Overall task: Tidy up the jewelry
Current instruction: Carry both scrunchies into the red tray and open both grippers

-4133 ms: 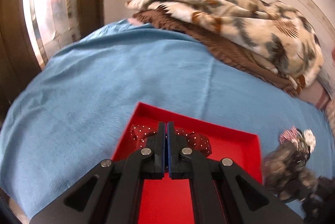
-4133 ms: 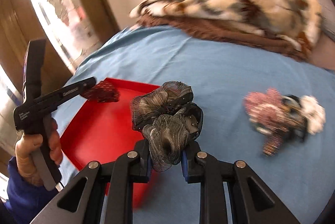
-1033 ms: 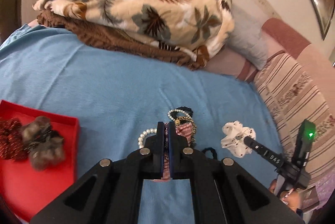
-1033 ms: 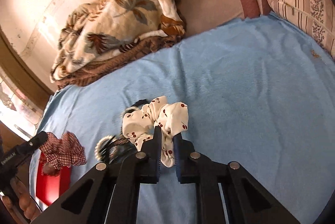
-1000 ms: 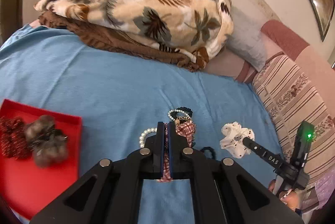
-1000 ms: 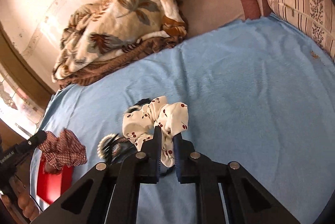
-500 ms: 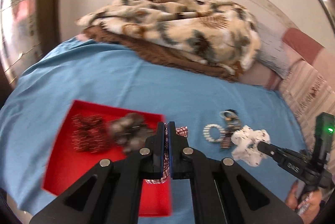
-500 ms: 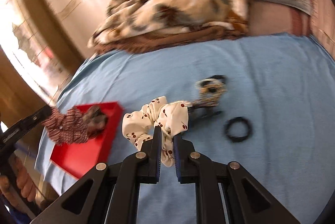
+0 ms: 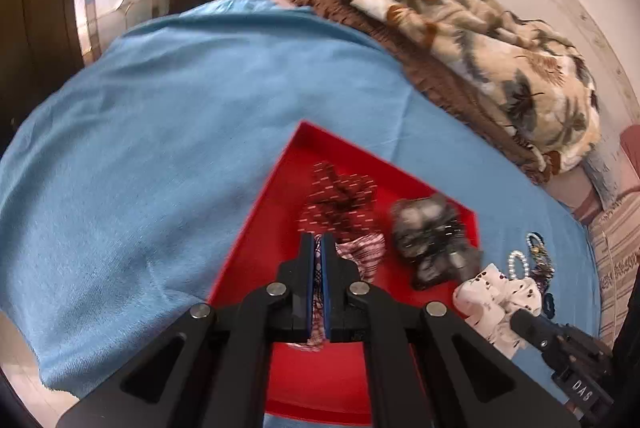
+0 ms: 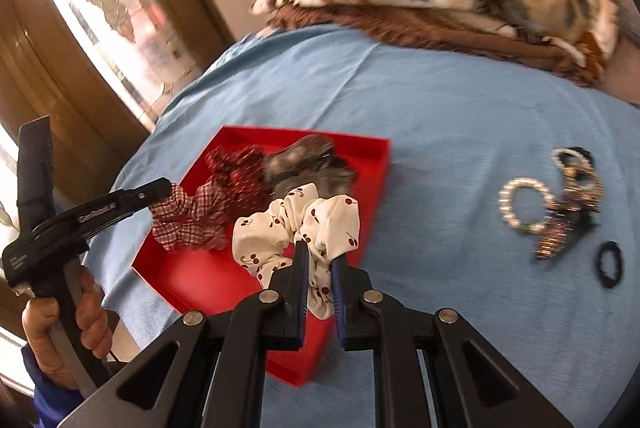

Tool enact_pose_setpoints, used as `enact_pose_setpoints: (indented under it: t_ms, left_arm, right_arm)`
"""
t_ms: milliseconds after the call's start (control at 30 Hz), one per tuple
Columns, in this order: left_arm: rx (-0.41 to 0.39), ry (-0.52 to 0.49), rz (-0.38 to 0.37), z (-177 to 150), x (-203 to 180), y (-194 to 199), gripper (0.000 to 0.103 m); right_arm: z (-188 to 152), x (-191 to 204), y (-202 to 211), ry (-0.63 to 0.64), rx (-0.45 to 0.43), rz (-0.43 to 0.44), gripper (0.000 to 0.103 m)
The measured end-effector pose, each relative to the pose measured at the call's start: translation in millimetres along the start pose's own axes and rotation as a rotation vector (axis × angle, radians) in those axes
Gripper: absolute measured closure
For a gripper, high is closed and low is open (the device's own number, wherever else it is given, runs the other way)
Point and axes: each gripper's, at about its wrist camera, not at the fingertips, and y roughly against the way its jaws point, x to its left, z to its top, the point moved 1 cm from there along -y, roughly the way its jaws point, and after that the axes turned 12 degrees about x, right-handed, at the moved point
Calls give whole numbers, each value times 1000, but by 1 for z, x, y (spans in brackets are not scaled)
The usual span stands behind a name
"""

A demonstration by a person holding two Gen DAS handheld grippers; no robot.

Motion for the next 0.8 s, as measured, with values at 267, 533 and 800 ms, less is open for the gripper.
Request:
enact_pose_setpoints:
  t_ms: [267, 533, 800]
  left_arm:
    - [-16, 32, 55, 9, 12, -9, 100]
    - [-60, 21, 75, 8, 7, -6, 83]
    - [-166, -12, 35, 1, -2, 14, 43]
  right_arm:
    - [6, 20, -48, 28, 86, -14, 89]
    - [1, 29, -50, 85, 85, -45, 86]
    - [-10, 27, -17, 102, -2, -70, 44]
